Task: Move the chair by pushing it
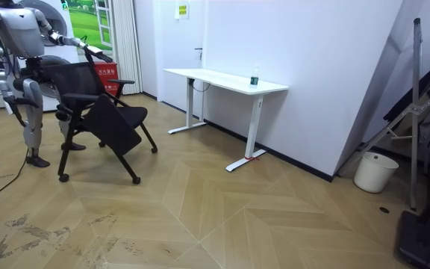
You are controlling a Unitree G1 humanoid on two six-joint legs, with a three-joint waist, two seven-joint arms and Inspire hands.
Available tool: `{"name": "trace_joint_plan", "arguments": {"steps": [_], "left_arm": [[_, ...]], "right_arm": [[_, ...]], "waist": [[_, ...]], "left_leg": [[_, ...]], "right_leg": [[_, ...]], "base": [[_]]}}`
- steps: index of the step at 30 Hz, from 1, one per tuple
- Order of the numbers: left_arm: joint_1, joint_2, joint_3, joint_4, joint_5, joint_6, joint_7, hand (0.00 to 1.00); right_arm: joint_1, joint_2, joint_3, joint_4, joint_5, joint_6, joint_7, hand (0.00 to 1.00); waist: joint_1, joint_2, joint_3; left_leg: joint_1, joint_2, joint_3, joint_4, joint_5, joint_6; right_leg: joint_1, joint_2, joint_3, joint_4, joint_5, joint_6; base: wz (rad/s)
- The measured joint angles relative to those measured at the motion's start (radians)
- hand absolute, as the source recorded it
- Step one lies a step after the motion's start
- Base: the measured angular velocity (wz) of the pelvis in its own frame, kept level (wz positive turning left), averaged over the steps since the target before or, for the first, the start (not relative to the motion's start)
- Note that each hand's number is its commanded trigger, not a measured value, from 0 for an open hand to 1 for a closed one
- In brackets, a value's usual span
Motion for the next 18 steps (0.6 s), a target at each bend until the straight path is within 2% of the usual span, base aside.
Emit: {"name": "trace_joint_plan", "arguments": {"steps": [2, 3, 5, 6, 8, 10, 14, 18], "left_arm": [[0.0, 0.02, 0.001, -0.034, 0.0, 0.009, -0.072, 0.0], [0.0, 0.03, 0.0, -0.045, -0.001, 0.012, -0.094, 0.0], [-0.028, 0.083, 0.0, -0.1, -0.002, 0.014, -0.195, 0.0], [-0.041, 0.098, 0.0, -0.111, -0.001, 0.015, -0.216, 0.0], [-0.08, 0.135, 0.004, -0.145, 0.0, 0.026, -0.289, 0.0], [-0.119, 0.158, 0.004, -0.176, -0.002, 0.033, -0.35, 0.0], [-0.206, 0.19, 0.003, -0.2, -0.004, 0.034, -0.447, 0.0], [-0.224, 0.207, 0.003, -0.216, -0.008, 0.036, -0.511, 0.0]], "right_arm": [[0.006, -0.009, -0.025, -0.002, -0.008, -0.001, -0.007, 0.0], [0.007, -0.011, -0.029, -0.002, -0.008, -0.002, -0.01, 0.0], [0.008, -0.02, -0.044, -0.002, -0.016, -0.008, -0.011, 0.0], [0.007, -0.023, -0.047, -0.002, -0.02, -0.01, -0.011, 0.0], [0.007, -0.023, -0.073, -0.001, -0.046, -0.02, -0.009, 0.0], [0.005, -0.024, -0.075, 0.001, -0.052, -0.02, -0.001, 0.0], [-0.003, -0.026, -0.075, 0.002, -0.052, -0.02, 0.006, 0.0], [0.001, -0.029, -0.073, 0.007, -0.049, -0.021, 0.003, 0.0]], "waist": [[0.002, 0.007, 0.001], [0.003, 0.013, -0.0016], [0.002, 0.017, 0.0012], [0.003, 0.014, 0.0039], [0.007, 0.019, 0.0003], [0.009, 0.024, -0.0029], [0.01, 0.024, -0.0032], [0.007, 0.021, -0.001]], "left_leg": [[-0.001, 0.0, 0.0, 0.002, 0.0, 0.0], [-0.002, 0.001, 0.0, 0.005, 0.0, 0.0], [-0.004, 0.002, 0.0, 0.006, 0.0, 0.0], [-0.004, 0.002, 0.0, 0.007, 0.0, 0.001], [-0.009, 0.001, 0.0, 0.016, -0.002, 0.003], [-0.01, 0.001, 0.001, 0.02, -0.002, 0.003], [-0.002, 0.001, 0.0, 0.02, -0.002, 0.003], [0.007, 0.001, -0.002, 0.02, -0.002, 0.003]], "right_leg": [[-0.001, 0.0, 0.0, 0.001, 0.0, 0.0], [-0.002, 0.001, 0.001, 0.001, 0.0, 0.0], [-0.003, 0.001, 0.004, 0.001, 0.0, 0.0], [-0.004, 0.001, 0.008, 0.001, 0.0, 0.0], [-0.004, 0.001, 0.012, 0.001, -0.001, 0.001], [-0.004, 0.001, 0.014, 0.0, -0.001, 0.001], [0.001, 0.001, 0.017, 0.005, -0.001, 0.001], [0.011, 0.001, 0.017, 0.006, -0.001, 0.001]], "base": [[0.0], [-0.03], [0.0], [0.0], [0.0], [0.0], [0.0], [0.0]]}}
